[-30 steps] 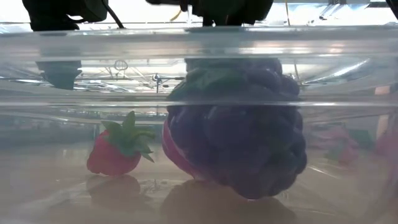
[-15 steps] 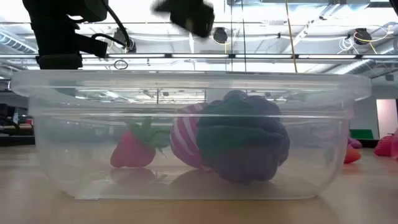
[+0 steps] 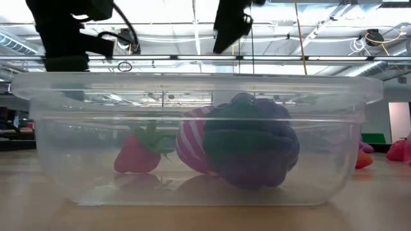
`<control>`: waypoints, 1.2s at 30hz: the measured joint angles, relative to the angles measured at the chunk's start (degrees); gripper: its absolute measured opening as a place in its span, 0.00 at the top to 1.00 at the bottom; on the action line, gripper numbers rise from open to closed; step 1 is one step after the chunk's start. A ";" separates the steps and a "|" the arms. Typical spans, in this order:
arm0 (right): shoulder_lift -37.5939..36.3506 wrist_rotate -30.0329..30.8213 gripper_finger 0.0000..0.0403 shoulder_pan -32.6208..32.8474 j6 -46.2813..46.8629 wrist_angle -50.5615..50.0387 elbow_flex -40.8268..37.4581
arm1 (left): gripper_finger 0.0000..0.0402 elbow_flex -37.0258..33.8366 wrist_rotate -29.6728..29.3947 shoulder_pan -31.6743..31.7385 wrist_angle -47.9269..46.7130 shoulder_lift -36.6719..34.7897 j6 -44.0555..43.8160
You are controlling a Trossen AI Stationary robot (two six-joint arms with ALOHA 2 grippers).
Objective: Pick and placing Produce into tupperware
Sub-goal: Put the top peach into the transparent bin
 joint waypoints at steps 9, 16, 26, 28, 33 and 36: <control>1.30 0.03 0.30 -7.93 -5.07 2.28 -7.98 | 0.35 0.00 -2.12 1.46 13.83 0.00 13.07; 1.35 -0.13 0.30 -12.21 -8.82 10.88 -16.72 | 0.35 0.00 -5.34 4.91 8.64 0.00 13.77; 1.35 -0.24 0.30 -14.95 -13.96 18.73 -19.85 | 0.35 0.00 -8.06 11.89 -4.28 0.00 8.26; 1.37 -0.28 0.30 -15.49 -14.17 18.76 -19.83 | 0.35 0.00 -8.31 12.89 -4.99 0.00 7.92; 1.36 -1.90 0.30 -15.92 -13.94 18.95 -19.85 | 0.36 0.00 -8.46 14.61 -5.31 0.00 8.14; 1.35 -3.56 0.30 -15.18 -13.34 19.55 -19.85 | 0.35 0.00 -8.68 15.52 -6.67 0.00 8.18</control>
